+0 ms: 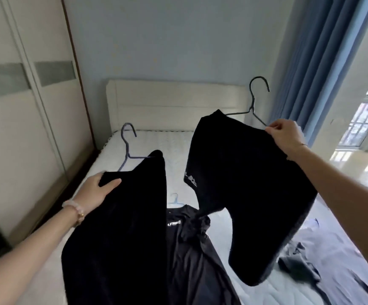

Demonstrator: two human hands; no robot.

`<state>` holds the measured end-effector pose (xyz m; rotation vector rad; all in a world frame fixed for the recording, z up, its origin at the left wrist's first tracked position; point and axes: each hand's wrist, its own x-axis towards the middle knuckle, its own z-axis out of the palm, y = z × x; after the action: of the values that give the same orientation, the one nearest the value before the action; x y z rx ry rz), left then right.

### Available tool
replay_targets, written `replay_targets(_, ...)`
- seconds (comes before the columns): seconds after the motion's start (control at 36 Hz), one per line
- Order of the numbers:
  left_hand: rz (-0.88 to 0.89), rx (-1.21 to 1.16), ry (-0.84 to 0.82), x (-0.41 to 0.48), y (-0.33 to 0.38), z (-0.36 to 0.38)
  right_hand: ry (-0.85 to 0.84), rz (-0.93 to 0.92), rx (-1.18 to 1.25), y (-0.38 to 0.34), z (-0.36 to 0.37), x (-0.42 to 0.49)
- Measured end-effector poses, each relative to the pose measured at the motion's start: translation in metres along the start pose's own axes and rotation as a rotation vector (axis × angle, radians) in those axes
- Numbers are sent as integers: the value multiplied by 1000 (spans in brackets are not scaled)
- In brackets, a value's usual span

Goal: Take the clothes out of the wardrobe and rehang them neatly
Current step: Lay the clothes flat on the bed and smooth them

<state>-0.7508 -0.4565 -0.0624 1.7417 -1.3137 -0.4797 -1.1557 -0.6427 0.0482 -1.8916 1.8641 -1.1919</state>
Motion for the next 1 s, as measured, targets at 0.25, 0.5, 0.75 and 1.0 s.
replay_targets(0.25, -26, 53, 145, -61, 15, -69, -174, -137, 65, -41, 8, -33)
replay_targets(0.5, -161, 49, 463, -152, 10, -129, -570, -340, 54, -63, 84, -76)
replay_targets(0.75, -340, 140, 873, -284, 18, -199, -872, -601, 143, -150, 149, -157)
replay_targets(1.0, -421, 257, 1144, -403, 25, -255, -1068, -649, 441, -260, 200, -254)
